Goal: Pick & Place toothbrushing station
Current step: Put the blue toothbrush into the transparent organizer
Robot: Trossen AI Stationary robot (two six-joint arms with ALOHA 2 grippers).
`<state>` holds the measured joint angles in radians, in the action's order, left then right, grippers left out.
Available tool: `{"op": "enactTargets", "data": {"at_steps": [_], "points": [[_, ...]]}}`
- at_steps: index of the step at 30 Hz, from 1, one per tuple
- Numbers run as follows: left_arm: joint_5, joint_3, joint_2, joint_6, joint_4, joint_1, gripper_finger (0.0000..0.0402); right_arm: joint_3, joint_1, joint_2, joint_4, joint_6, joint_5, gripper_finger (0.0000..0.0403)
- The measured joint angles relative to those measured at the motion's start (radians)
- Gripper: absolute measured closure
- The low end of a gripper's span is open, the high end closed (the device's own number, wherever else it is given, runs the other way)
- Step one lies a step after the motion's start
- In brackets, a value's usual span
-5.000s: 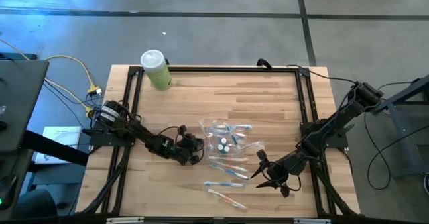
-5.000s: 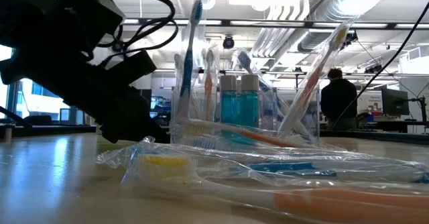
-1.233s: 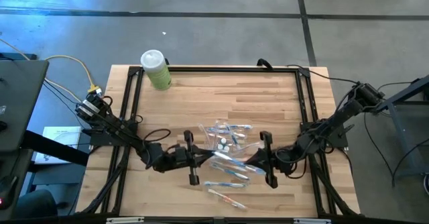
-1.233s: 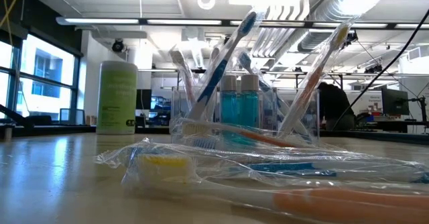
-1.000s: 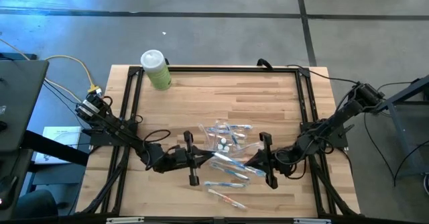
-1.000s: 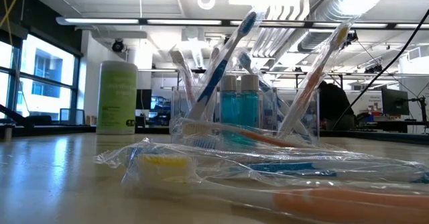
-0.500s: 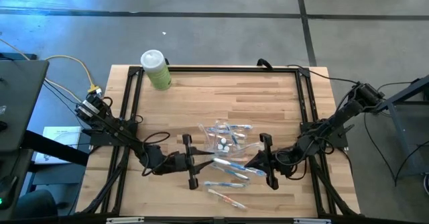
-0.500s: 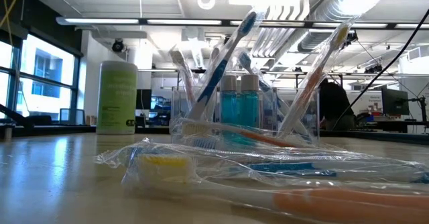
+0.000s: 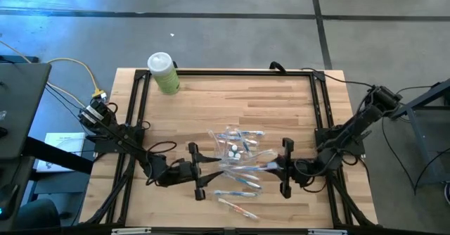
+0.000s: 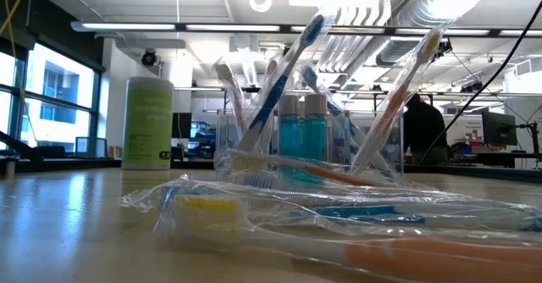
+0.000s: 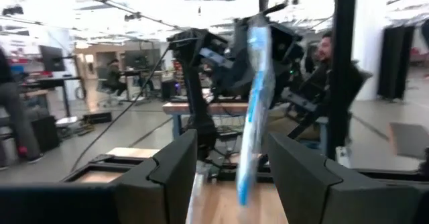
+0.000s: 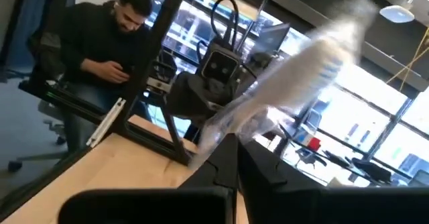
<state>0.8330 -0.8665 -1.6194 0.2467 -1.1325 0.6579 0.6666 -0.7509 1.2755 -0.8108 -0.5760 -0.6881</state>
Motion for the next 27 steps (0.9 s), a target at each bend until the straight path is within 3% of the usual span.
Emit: {"op": "enactTargets", "data": {"at_steps": [4,8,12,17,27], "points": [[0.124,0.0,0.0,0.039,0.001,0.031,0.0224,0.0,-0.069,0.0,0.039,0.023,-0.144,0.0401],[0.279,0.0,0.0,0.052,0.002,0.07,0.0224,0.0,-0.141,0.0,0.186,0.163,-0.291,0.0401],[0.385,0.0,0.0,0.052,0.017,0.109,0.0224,0.0,-0.184,0.0,0.345,0.348,-0.307,0.0401],[0.345,0.0,0.0,0.043,0.08,0.159,0.0224,0.0,-0.172,0.0,0.497,0.43,-0.328,0.0401],[0.298,0.0,0.0,-0.053,0.275,0.183,0.0224,0.001,0.004,0.0,0.64,0.547,-0.324,0.0401]]}}
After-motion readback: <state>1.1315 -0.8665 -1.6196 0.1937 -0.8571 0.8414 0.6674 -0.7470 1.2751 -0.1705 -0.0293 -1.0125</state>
